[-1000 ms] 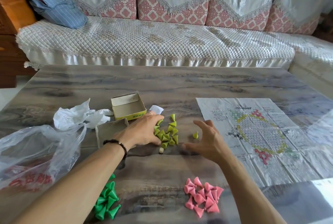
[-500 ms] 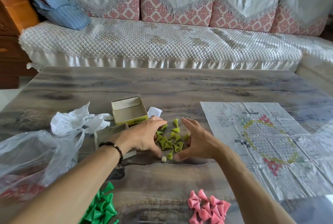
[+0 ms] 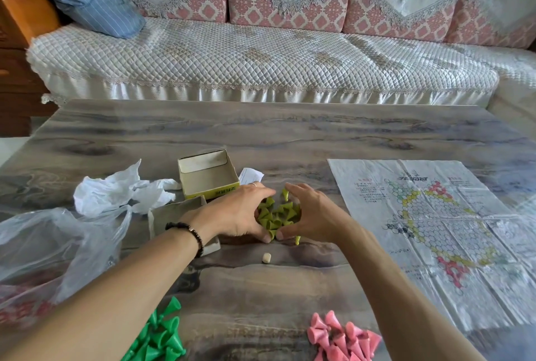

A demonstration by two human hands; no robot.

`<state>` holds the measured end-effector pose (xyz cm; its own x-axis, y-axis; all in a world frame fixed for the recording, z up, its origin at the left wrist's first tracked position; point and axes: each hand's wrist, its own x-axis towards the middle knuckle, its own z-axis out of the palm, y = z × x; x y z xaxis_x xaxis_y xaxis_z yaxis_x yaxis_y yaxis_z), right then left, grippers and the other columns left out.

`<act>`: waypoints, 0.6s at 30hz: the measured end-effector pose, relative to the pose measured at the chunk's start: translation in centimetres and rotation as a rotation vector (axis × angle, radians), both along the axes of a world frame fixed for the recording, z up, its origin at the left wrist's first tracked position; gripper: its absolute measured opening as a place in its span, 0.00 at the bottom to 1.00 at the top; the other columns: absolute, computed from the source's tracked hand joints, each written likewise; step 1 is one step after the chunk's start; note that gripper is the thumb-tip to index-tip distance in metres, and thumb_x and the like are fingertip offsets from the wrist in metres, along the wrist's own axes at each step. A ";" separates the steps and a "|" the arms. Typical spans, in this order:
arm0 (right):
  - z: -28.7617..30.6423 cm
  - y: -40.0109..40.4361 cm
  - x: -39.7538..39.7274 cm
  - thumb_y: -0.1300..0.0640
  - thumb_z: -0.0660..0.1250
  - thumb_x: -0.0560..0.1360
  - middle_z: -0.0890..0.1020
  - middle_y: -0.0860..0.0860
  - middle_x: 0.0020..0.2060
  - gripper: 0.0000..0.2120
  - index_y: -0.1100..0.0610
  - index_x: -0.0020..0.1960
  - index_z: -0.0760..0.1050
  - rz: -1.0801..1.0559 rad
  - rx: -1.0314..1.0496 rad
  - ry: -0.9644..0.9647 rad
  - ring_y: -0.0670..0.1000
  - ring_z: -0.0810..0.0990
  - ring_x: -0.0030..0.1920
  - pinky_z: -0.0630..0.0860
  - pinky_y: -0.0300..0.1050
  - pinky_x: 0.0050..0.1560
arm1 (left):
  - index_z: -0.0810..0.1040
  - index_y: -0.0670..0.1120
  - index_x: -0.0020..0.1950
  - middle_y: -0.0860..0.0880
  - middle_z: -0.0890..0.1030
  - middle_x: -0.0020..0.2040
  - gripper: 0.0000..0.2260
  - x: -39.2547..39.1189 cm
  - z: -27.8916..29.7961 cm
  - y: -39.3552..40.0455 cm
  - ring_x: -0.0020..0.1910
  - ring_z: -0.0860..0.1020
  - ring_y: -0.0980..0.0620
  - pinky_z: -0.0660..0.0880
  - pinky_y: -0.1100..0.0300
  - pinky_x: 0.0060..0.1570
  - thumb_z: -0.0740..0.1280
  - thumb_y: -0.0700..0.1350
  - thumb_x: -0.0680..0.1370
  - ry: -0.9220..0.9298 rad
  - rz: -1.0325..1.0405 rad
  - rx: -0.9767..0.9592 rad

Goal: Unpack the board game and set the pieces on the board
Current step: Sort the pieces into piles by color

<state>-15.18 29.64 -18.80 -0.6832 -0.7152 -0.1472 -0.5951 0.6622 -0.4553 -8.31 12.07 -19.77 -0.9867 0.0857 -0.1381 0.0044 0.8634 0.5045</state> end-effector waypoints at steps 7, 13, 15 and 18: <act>-0.5 0.4 -0.1 0.50 0.79 0.62 0.76 0.47 0.60 0.40 0.50 0.71 0.68 -0.039 -0.146 -0.040 0.45 0.72 0.55 0.65 0.35 0.52 | 0.78 0.48 0.60 0.53 0.74 0.51 0.25 -0.6 -0.1 0.2 0.51 0.74 0.52 0.67 0.60 0.46 0.80 0.49 0.65 0.064 0.032 0.054; 0.0 3.4 -0.8 0.46 0.81 0.59 0.72 0.39 0.45 0.48 0.48 0.74 0.61 -0.017 -0.040 -0.105 0.41 0.69 0.44 0.66 0.35 0.47 | 0.71 0.47 0.71 0.52 0.72 0.54 0.37 0.1 0.3 -0.3 0.45 0.75 0.54 0.70 0.60 0.46 0.81 0.49 0.65 0.024 0.015 0.051; -0.2 3.2 -0.8 0.49 0.81 0.60 0.75 0.42 0.56 0.48 0.50 0.74 0.62 0.024 -0.011 -0.085 0.42 0.69 0.46 0.67 0.36 0.48 | 0.73 0.47 0.69 0.53 0.72 0.52 0.34 0.1 0.3 0.0 0.45 0.74 0.53 0.70 0.59 0.46 0.81 0.48 0.65 0.033 0.020 0.041; -0.6 1.9 -0.4 0.55 0.79 0.60 0.78 0.49 0.52 0.36 0.53 0.66 0.72 0.027 -0.088 -0.038 0.43 0.71 0.37 0.67 0.33 0.39 | 0.78 0.46 0.61 0.54 0.73 0.48 0.26 0.1 0.3 0.4 0.44 0.72 0.53 0.65 0.59 0.42 0.80 0.48 0.65 0.057 0.015 0.045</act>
